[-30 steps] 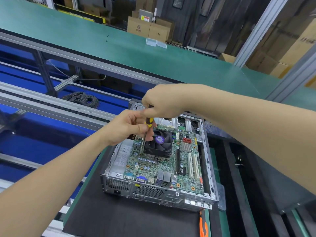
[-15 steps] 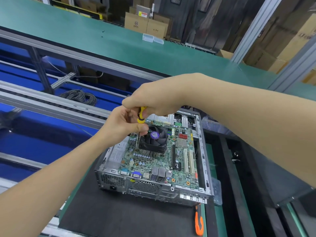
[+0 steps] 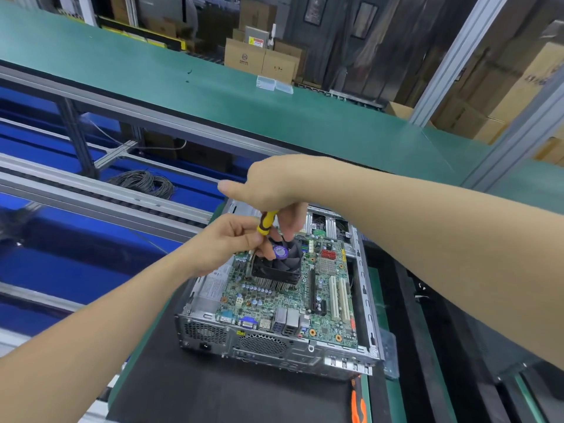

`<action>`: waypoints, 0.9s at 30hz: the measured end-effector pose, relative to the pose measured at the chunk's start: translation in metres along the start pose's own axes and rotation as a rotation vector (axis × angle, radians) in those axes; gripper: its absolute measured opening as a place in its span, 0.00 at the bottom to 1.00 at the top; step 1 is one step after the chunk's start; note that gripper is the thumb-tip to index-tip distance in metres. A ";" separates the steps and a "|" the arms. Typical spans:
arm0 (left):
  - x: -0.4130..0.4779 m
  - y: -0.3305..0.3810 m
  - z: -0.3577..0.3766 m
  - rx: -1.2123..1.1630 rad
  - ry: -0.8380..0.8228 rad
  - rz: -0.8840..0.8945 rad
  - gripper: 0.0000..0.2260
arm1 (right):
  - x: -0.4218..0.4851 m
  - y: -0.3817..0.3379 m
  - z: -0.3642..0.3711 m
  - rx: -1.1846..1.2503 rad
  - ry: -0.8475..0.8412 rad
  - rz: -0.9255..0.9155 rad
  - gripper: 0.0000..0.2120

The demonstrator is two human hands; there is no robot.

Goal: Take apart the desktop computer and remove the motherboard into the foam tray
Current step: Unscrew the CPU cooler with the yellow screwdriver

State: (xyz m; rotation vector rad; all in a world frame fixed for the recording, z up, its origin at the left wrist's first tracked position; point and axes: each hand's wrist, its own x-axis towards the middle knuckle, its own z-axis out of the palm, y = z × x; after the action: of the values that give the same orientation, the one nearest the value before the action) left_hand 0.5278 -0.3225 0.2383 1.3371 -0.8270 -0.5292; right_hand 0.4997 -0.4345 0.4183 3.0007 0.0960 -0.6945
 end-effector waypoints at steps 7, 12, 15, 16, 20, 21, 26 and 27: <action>0.004 -0.006 -0.008 0.025 -0.022 -0.005 0.11 | 0.015 0.001 0.010 -0.307 0.010 -0.021 0.13; 0.012 -0.009 -0.005 0.030 -0.035 -0.008 0.15 | 0.024 0.013 0.007 -0.146 -0.011 0.068 0.13; 0.012 -0.013 -0.006 0.018 -0.038 -0.005 0.15 | 0.022 0.015 0.001 -0.115 -0.128 0.130 0.20; 0.011 -0.015 -0.007 0.000 -0.040 0.001 0.15 | 0.023 0.013 0.001 -0.122 -0.139 0.121 0.20; 0.008 -0.023 -0.016 -0.063 -0.026 -0.010 0.09 | 0.028 -0.007 0.003 -0.189 -0.139 0.068 0.12; 0.007 -0.024 -0.019 -0.066 -0.024 -0.018 0.08 | 0.029 -0.013 0.003 -0.201 -0.165 0.071 0.11; -0.001 -0.026 -0.029 0.020 -0.027 -0.056 0.06 | 0.027 -0.026 0.004 -0.369 -0.175 0.009 0.12; -0.002 -0.027 -0.029 0.033 -0.011 -0.047 0.06 | 0.025 -0.024 0.005 -0.433 -0.125 -0.043 0.12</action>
State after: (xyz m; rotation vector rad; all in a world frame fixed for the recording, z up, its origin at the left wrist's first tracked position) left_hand 0.5523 -0.3076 0.2105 1.3874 -0.8178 -0.5620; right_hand 0.5187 -0.4094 0.4020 2.5448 0.2672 -0.7514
